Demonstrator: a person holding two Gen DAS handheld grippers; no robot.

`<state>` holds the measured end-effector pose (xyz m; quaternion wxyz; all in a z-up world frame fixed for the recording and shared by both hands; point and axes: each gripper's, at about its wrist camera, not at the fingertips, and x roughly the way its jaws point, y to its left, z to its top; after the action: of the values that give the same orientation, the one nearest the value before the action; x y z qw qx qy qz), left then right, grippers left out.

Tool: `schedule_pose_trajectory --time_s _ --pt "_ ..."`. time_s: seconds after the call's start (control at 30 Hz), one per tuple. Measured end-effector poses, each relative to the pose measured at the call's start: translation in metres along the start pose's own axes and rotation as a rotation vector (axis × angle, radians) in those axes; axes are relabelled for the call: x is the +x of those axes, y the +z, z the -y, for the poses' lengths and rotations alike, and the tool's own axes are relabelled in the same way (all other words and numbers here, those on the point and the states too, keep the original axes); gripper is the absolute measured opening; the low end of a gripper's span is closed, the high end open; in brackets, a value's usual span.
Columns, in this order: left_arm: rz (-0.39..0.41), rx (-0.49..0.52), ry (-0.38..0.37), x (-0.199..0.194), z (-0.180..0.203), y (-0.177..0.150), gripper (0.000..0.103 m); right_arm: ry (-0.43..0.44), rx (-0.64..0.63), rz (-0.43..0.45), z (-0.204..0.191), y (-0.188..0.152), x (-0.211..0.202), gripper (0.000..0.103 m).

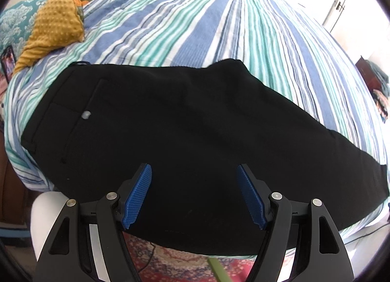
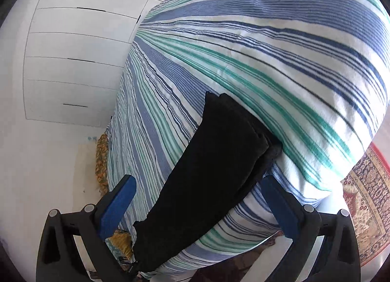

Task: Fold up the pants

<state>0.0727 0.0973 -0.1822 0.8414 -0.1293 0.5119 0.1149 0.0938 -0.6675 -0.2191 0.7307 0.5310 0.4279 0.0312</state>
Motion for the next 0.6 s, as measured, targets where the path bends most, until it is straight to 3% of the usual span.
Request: schedule_pose_trajectory --time_s 0.2,0.3,0.37,0.43,0.53,0.6 --pt "0.012 0.022 -0.015 -0.004 0.011 0.005 0.074 -0.094 0.079 0.007 0.026 0.013 0.031 0.099" --pt "0.025 0.010 -0.011 -0.009 0.007 0.005 0.075 -0.059 0.101 0.051 0.034 0.024 0.035 0.087" --pt "0.017 -0.002 -0.006 -0.007 0.002 0.004 0.075 -0.023 0.070 0.073 0.031 0.031 0.032 0.071" --pt "-0.003 -0.012 0.003 -0.002 -0.003 0.002 0.075 0.016 0.045 0.038 0.030 0.038 0.036 0.064" --pt "-0.012 -0.018 0.008 0.000 -0.006 -0.002 0.075 -0.033 0.025 -0.058 0.032 0.044 0.046 0.056" --pt "-0.009 -0.012 0.013 -0.001 -0.005 -0.004 0.075 -0.037 0.011 -0.110 0.034 0.048 0.052 0.056"
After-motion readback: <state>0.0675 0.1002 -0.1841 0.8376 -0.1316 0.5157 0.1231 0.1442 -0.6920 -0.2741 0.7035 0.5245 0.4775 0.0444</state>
